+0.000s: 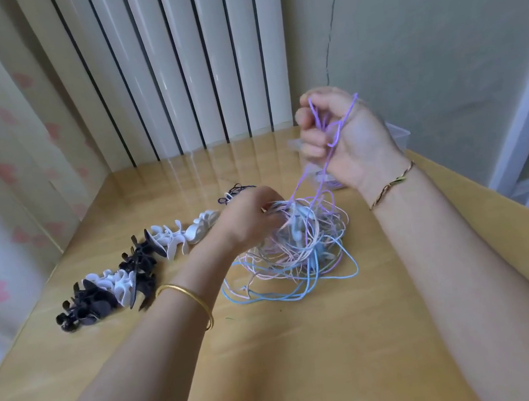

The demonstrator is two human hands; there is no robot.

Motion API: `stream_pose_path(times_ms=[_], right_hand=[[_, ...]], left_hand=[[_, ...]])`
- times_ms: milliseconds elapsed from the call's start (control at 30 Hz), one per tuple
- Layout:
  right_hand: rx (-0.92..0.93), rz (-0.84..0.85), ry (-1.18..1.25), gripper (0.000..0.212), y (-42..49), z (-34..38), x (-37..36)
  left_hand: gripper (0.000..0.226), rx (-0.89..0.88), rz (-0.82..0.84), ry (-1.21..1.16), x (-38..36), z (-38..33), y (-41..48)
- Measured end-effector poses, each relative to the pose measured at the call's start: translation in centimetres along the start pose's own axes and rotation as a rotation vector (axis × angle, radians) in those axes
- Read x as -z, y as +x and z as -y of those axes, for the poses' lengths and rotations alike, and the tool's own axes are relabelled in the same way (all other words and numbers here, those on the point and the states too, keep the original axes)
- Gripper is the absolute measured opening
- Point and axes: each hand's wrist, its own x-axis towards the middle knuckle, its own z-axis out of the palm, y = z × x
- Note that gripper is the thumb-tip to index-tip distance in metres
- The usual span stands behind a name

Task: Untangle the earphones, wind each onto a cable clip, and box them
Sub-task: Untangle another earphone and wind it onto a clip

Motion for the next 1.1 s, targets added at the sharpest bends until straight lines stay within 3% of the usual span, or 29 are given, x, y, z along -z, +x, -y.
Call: stream_pose_path(times_ms=[67,133,200,233,333,500,600,767,900,1033,1100], right_hand=[[0.088,-0.084,-0.484,0.013,-0.1,0.0,1.0],[0.127,-0.051,-1.214,0.009,-0.5,-0.8,1.9],[0.008,0.060,-1.773,0.011,-1.1,-1.5,2.2],[-0.028,0.082,-1.895,0.015,-1.3,-1.7,2.2],[-0.008,0.008,-1.879,0.023,-1.3,-1.2,2.4],[0.269,-0.217,-1.400,0.020,-0.5,-1.1,2.2],[0.288,-0.057,-1.383,0.023,-0.2,-1.0,1.0],[0.488,-0.166,-1.189,0.007,1.1,0.9,-0.1],[0.524,-0.111,-0.997,0.027,1.4,1.2,-1.4],[0.372,0.025,-1.159,0.034,1.2,0.5,-1.6],[0.352,-0.018,-1.132,0.024,1.0,0.0,-1.3]], left_hand=[[0.006,0.027,-0.036,0.007,0.6,0.3,0.0],[0.006,0.057,-0.068,-0.071,1.1,0.4,0.0],[0.011,0.116,-0.117,-0.236,1.3,0.0,-0.1],[0.015,0.150,-0.152,-0.306,1.4,-0.1,0.0],[0.013,0.216,-0.278,-0.336,1.4,0.2,0.2],[0.008,0.178,-0.278,-0.122,1.6,0.5,0.0],[0.018,0.168,-0.274,-0.122,1.8,0.4,0.1],[0.022,0.163,-0.240,-0.120,1.8,-0.4,0.1],[0.024,0.157,-0.183,-0.163,1.6,-0.8,0.1],[0.018,0.252,-0.085,-0.478,2.1,-1.9,-0.1],[0.015,0.299,-0.039,-0.528,2.3,-2.0,-0.2]])
